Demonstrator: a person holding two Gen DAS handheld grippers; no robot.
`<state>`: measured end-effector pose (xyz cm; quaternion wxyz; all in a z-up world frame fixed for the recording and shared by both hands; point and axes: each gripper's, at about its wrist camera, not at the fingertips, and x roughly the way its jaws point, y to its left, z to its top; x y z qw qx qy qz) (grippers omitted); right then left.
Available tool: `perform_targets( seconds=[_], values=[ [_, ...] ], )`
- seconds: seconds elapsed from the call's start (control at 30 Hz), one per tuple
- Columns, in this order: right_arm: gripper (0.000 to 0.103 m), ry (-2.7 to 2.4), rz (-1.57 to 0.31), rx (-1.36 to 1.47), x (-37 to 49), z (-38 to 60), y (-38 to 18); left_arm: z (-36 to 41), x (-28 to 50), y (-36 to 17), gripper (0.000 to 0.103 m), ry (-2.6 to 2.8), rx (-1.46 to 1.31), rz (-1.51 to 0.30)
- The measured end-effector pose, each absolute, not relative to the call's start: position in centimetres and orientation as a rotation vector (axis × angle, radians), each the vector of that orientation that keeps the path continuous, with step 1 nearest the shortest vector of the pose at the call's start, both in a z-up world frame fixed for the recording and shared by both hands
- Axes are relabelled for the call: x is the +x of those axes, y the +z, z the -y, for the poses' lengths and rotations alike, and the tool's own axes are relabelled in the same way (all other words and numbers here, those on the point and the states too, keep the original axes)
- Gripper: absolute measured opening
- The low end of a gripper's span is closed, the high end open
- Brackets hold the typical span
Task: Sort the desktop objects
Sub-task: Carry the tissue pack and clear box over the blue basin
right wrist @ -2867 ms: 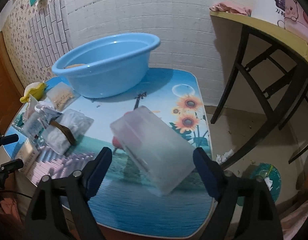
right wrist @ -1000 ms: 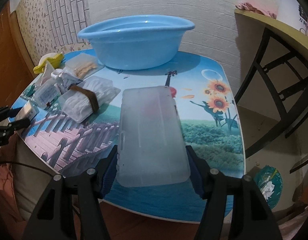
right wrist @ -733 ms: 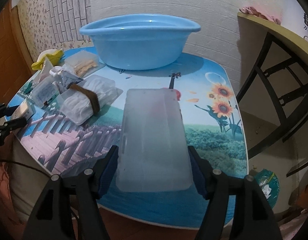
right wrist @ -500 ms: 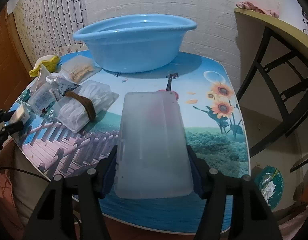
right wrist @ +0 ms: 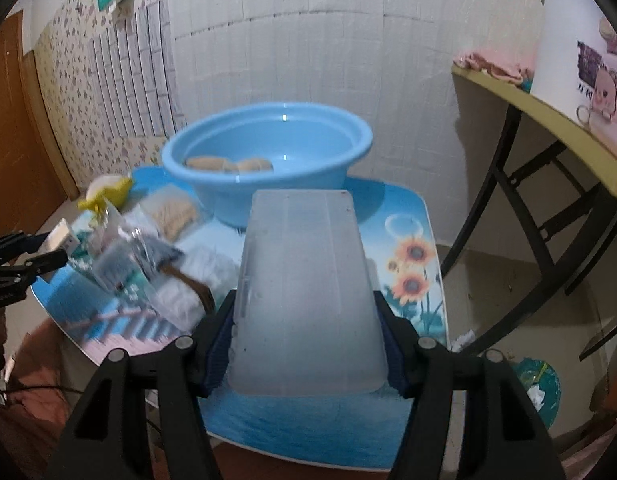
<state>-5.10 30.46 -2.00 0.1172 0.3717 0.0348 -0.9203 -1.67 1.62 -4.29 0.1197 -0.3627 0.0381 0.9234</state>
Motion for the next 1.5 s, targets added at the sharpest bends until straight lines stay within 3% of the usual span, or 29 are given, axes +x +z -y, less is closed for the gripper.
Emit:
perform_targets(
  seconds=[0.63,1.5],
  values=[
    [0.061,-2.66,-0.08,1.026,-12.6,-28.7,1.6,-5.1,-11.0,0.6,0.046,2.655,-0.956,-0.159],
    [0.061,-2.581,-0.172,1.127,-21.2,-25.5,-1.0,-11.7,-20.7,-2.4,0.046,2.495,-1.017,-0.22]
  ],
)
